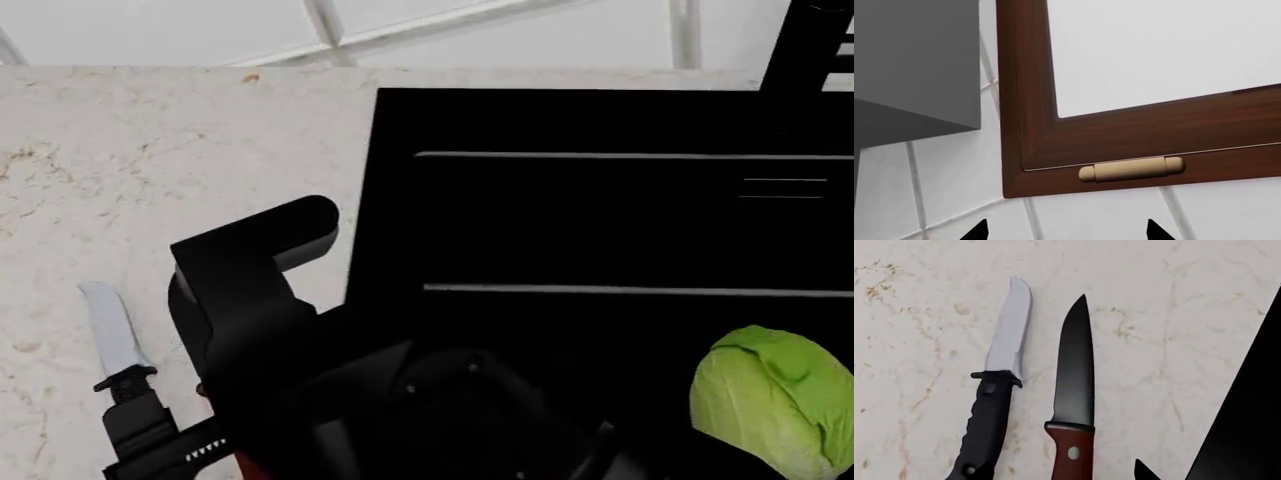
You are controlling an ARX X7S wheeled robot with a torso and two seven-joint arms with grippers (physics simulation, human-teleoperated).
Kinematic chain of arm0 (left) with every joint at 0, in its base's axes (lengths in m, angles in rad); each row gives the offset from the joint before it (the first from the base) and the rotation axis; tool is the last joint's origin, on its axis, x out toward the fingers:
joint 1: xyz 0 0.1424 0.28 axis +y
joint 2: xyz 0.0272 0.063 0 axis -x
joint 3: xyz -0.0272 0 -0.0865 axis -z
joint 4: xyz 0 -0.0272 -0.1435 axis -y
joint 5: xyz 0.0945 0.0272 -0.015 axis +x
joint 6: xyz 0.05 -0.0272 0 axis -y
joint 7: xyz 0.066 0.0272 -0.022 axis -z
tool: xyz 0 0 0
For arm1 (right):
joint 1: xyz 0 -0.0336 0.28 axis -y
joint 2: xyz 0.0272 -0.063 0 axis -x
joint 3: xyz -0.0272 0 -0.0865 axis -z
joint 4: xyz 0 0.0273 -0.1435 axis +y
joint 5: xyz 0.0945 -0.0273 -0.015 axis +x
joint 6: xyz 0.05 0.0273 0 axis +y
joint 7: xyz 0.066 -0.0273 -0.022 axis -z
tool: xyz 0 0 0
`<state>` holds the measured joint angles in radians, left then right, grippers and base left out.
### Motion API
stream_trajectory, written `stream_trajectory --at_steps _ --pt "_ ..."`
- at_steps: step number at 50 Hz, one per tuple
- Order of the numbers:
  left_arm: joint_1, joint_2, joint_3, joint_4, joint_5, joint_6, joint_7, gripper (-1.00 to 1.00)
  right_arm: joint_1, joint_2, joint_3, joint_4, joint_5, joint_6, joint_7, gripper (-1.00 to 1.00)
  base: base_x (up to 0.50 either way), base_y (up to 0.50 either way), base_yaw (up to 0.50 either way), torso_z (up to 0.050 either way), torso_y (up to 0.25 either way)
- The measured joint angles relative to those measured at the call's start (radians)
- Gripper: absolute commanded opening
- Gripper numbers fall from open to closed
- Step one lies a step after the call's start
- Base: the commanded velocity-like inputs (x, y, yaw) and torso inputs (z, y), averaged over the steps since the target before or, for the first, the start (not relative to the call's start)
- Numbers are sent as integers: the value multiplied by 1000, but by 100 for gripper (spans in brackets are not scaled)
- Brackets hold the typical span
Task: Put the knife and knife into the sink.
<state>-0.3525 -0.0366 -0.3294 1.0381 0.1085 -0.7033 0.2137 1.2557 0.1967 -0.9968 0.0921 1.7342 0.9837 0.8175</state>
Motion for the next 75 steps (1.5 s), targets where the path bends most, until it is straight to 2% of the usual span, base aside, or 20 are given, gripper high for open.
stream_trajectory --at_steps 75 --pt "76 -73 -23 -41 -140 69 -125 100 -8 -44 -56 62 -92 -1 -31 100 2 1 2 0 -4"
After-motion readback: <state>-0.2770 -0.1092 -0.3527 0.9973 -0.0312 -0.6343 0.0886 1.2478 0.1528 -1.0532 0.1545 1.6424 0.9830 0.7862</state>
